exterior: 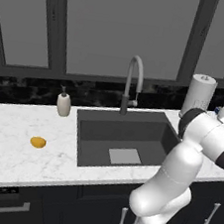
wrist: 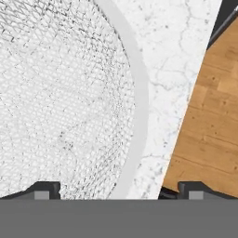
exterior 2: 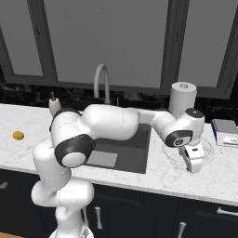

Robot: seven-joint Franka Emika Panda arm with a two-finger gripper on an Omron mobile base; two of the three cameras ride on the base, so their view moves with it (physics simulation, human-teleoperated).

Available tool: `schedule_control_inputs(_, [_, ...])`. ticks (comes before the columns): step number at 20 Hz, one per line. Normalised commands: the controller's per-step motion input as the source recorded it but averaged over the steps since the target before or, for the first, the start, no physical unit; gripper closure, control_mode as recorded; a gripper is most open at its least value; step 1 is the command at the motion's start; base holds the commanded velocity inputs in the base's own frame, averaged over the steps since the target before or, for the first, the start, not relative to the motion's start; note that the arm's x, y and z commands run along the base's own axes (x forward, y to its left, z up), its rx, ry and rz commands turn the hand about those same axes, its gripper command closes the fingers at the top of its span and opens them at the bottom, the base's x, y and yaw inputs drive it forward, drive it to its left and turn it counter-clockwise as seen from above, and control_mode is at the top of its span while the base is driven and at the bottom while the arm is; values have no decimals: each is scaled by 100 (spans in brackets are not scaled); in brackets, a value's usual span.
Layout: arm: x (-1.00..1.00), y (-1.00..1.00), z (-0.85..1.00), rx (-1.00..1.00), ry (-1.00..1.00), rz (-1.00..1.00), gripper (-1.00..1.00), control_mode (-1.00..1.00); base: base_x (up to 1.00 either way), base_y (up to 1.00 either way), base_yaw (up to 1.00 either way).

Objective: Put the colander in the sink, put the mango in the colander, and turn on the sink faucet and pour water over the colander.

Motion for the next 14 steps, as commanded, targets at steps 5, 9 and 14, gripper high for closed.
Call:
schedule_control_inputs(5, [21,-18,-20,4,-2,0,-100,-100,0,0,0])
schedule_control_inputs(9, [7,-15,-25,1,-3,0,-100,-100,0,0,0])
schedule_control_inputs(14, [0,-5,-33,0,-2,-1,100,-100,0,0,0])
